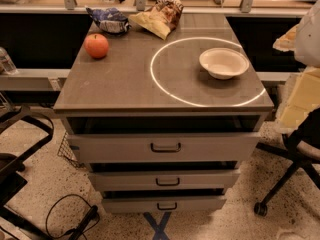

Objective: Move paper bowl near apple

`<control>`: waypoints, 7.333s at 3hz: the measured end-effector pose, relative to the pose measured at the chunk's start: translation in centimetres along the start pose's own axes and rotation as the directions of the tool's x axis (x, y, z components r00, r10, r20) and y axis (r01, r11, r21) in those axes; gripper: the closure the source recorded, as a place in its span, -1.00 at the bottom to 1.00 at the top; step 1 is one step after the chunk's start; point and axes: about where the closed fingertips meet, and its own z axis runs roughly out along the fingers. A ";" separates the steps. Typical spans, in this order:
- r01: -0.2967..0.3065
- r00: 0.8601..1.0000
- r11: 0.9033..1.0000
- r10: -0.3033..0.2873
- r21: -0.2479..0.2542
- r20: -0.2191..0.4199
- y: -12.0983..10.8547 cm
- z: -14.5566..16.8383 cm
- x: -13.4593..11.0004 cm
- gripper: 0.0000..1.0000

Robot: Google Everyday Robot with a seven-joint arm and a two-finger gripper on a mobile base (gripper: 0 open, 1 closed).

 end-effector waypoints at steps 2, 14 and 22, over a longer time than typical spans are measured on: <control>0.022 1.000 0.999 -0.022 0.050 0.003 -0.9 0.5 -0.1 -1.00; 0.328 0.897 0.654 -0.441 0.682 -0.009 -20.7 12.6 -3.4 -1.00; 0.367 0.739 0.635 -0.643 0.680 0.202 -20.0 15.4 -15.0 1.00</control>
Offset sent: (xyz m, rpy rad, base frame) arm 0.0328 -0.0034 -0.0097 -0.0427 -0.1398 0.0352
